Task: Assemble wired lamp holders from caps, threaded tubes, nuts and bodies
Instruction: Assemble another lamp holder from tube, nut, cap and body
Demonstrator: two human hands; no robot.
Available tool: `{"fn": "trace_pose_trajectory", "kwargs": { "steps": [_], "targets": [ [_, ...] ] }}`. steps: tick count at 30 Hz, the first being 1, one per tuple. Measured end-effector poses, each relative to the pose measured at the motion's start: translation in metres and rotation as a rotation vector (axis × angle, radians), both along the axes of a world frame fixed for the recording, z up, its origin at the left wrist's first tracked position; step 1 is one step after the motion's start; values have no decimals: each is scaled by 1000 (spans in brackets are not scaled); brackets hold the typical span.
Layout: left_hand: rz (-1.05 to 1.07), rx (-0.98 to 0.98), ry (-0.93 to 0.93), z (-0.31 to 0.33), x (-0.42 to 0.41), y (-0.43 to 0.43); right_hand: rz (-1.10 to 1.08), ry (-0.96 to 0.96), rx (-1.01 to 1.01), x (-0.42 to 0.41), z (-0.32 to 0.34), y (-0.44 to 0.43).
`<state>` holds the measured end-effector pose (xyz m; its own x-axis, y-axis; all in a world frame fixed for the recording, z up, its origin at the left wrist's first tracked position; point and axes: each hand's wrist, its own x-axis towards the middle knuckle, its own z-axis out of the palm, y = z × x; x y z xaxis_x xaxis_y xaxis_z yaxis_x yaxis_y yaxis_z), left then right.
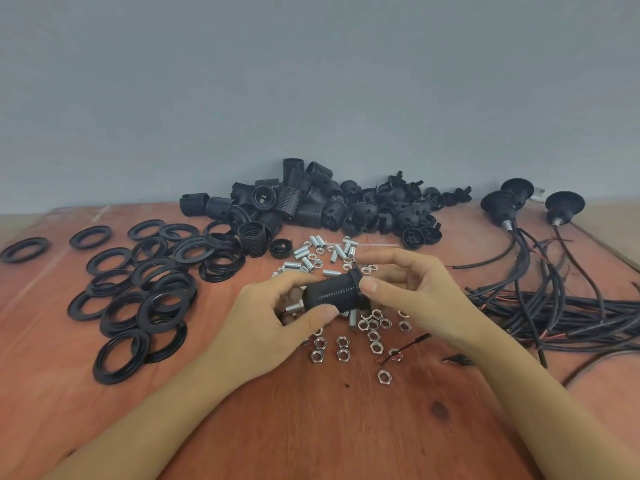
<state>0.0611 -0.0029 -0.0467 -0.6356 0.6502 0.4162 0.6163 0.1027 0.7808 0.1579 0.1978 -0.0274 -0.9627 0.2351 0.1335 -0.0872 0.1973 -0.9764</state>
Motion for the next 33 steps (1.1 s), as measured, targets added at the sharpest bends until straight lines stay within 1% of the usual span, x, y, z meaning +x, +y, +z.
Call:
{"fn": "trace_pose_trajectory", "kwargs": {
  "steps": [2, 5, 7, 11, 16, 20, 21, 23, 26, 27, 30, 31, 33],
  "targets": [
    [-12, 7, 64, -1, 1, -1, -47, 0, 38, -1, 0, -4],
    [0, -26, 226, -1, 0, -2, -72, -2, 95, -2, -1, -11],
    [10, -27, 260, -2, 0, -3, -94, 2, 101, -3, -3, -14],
    [28, 47, 187, -5, -2, -1, -117, -14, 29, -4, -2, -15],
    [79, 96, 140, -6, -10, -2, -175, 1, 39, -5, -3, -13],
    [76, 98, 134, -8, -12, -2, -40, -46, 29, -6, -6, -18],
    [80, 103, 142, -8, -12, -2, -41, -37, 21, -5, -5, -20],
    [103, 117, 143, -9, -13, -2, -127, 32, 2, -4, -3, -21],
    [128, 111, 152, -9, -14, -1, -266, 104, -90, -5, -1, -19],
    [125, 107, 153, -9, -13, -1, -262, 95, -83, -6, 0, -20],
    [108, 101, 175, -9, -11, -1, -162, 13, 8, -7, -4, -27],
    [111, 101, 184, -9, -11, -1, -158, 12, 7, -6, -4, -29],
    [137, 109, 192, -8, -12, -1, -230, 70, -19, -6, -2, -29]
  ]
}}
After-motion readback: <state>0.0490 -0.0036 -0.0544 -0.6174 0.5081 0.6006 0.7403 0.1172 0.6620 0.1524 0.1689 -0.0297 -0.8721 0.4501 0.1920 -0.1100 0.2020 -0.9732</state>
